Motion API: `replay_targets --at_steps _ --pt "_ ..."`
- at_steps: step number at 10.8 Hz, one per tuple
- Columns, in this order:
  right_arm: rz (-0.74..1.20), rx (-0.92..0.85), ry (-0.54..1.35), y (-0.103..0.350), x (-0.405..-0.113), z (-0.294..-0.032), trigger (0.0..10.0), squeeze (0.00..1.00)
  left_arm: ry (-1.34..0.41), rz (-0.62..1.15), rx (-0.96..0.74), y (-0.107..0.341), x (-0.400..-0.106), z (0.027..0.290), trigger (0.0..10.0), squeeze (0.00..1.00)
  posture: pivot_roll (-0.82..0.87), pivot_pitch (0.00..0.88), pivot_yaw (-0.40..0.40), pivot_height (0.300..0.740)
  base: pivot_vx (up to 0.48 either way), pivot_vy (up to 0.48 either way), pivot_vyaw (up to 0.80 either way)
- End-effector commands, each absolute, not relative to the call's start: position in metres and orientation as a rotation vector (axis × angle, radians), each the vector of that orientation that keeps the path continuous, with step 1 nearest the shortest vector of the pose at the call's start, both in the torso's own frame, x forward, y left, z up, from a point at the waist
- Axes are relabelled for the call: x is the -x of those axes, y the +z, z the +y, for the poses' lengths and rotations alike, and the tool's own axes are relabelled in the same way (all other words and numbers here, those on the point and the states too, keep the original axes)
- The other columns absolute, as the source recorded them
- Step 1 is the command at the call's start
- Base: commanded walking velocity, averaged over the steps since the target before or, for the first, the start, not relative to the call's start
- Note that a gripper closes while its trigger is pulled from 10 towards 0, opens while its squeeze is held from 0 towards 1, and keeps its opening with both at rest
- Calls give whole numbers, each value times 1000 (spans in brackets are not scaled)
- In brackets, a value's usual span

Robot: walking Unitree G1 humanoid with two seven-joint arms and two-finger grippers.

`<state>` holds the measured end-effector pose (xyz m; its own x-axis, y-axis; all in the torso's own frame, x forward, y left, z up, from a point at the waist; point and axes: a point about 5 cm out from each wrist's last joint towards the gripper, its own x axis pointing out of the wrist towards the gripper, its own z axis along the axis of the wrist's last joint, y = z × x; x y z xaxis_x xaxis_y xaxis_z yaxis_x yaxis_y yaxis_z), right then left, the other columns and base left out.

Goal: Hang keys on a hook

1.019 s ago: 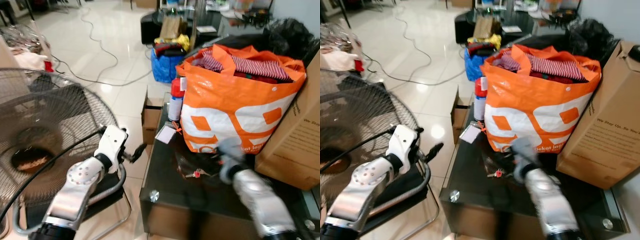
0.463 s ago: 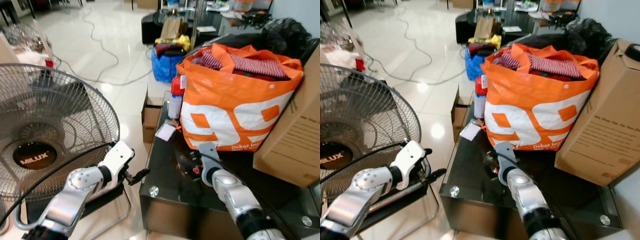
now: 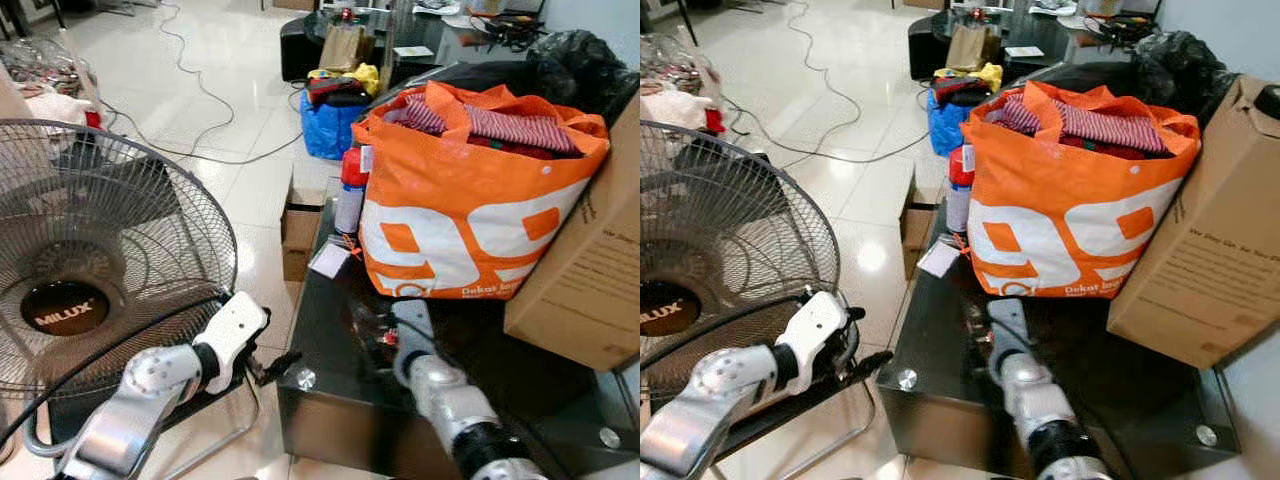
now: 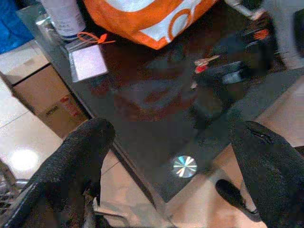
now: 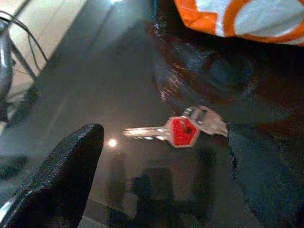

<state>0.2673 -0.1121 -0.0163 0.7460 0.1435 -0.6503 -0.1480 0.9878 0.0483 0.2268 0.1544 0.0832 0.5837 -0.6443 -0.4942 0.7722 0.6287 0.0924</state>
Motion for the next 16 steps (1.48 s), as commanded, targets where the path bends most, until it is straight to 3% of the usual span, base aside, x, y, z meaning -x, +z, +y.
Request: replay_targets --at_steps 1,3,8,9,10,11,14,16 --pt "675 -15 140 -11 -274 -111 6196 0 -849 443 -315 87 -224 155 10000 0 10 0 -39 740 0 0 0" --pt "633 -42 118 -8 -277 -107 4745 0 -848 448 -314 91 -220 157 10000 0 21 0 -33 740 0 0 0" --pt "620 -29 125 -8 -282 -89 3608 0 -841 462 -316 98 -214 161 10000 0 43 12 -26 740 0 0 0" --pt "626 -19 95 -8 -284 -82 2314 0 -838 475 -322 103 -210 165 10000 0 62 54 -22 740 0 0 0" --pt "628 -16 90 -8 -284 -82 2392 0 -837 478 -324 103 -209 165 10000 0 62 54 -22 740 0 0 0" --pt "630 8 61 -9 -285 -83 2941 0 -836 486 -326 105 -207 167 10000 0 67 72 -20 740 0 0 0" --pt "615 27 10 -8 -287 -87 10000 0 -830 498 -324 106 -202 169 10000 0 61 78 -21 740 0 0 0" --pt "589 6 10 -6 -288 -88 10000 0 -828 499 -318 106 -201 167 10000 0 58 72 -21 740 0 0 0"
